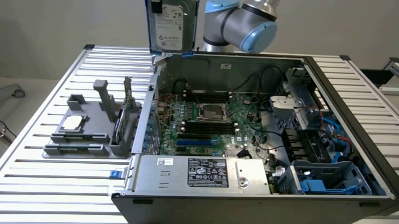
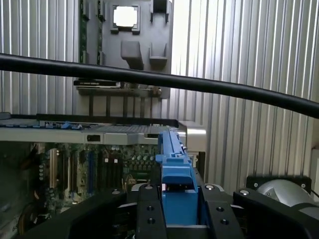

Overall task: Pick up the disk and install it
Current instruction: 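Pick up the disk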

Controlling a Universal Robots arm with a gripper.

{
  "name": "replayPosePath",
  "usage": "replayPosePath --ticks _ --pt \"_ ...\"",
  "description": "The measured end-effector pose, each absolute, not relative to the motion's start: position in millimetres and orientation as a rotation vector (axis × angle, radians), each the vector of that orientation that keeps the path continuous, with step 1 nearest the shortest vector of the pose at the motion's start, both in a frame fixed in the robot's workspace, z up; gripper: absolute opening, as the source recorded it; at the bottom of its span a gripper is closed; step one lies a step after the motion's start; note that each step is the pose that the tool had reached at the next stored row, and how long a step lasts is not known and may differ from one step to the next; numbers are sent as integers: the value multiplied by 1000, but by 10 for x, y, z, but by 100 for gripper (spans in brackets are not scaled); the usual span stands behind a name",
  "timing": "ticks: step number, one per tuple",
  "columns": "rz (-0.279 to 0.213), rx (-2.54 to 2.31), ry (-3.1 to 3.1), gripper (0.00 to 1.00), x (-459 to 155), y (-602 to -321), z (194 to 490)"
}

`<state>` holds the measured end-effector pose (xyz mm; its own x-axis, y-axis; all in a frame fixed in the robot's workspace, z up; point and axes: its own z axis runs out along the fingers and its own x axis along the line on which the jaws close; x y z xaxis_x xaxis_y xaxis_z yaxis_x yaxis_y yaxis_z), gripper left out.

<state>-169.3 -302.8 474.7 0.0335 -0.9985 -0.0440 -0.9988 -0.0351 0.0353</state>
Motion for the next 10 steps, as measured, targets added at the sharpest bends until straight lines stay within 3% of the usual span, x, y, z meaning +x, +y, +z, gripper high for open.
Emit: replayPosePath --ticks 10 --pt "113 -2242 2165 33 -1238 -3086 4750"
